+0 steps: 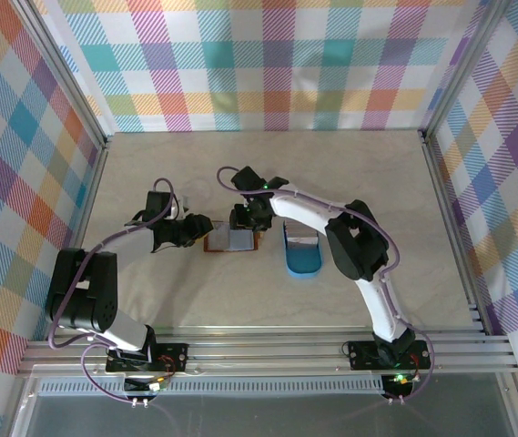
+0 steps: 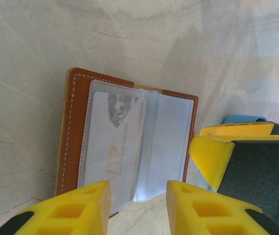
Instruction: Put the credit cards into the card holder
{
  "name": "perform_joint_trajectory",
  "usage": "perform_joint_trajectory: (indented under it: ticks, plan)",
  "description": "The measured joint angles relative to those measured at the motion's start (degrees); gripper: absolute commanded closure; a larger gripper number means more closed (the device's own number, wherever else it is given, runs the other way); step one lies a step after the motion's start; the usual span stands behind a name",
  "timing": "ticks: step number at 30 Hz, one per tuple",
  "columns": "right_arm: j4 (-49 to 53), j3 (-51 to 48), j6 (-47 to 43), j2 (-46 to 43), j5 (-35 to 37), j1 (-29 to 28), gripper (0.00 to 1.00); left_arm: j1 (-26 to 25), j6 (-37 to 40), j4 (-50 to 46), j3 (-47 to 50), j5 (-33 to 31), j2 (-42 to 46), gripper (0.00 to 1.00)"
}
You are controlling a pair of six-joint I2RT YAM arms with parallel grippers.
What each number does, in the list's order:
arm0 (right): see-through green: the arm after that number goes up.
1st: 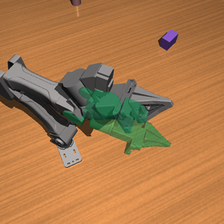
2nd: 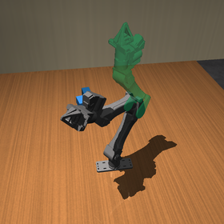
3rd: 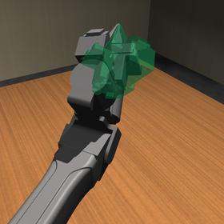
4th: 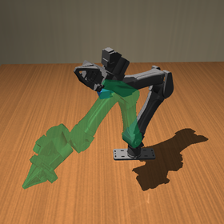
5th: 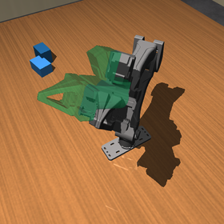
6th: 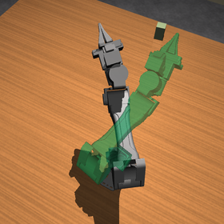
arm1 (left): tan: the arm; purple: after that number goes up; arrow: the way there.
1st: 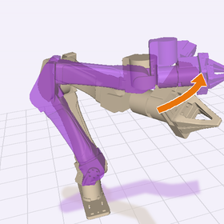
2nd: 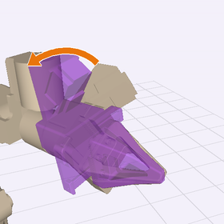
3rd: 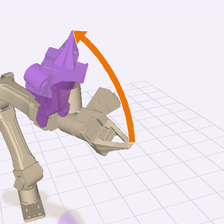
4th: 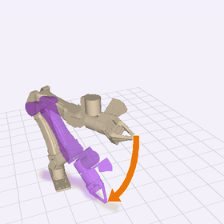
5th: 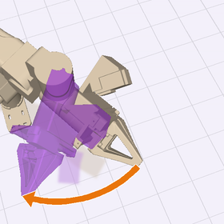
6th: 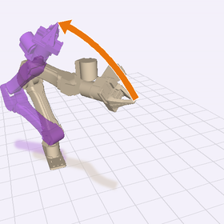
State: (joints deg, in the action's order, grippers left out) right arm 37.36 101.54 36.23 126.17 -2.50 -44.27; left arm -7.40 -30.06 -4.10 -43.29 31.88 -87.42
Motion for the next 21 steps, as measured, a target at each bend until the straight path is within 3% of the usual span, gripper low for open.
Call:
perform_joint_trajectory:
  ticks: [21]
  plan:
    - [3.7,5.1,0.4,4.5,0.4,-0.1,0.47,0.0,-0.2,0.3,0.0,0.0,-3.4,0.60]
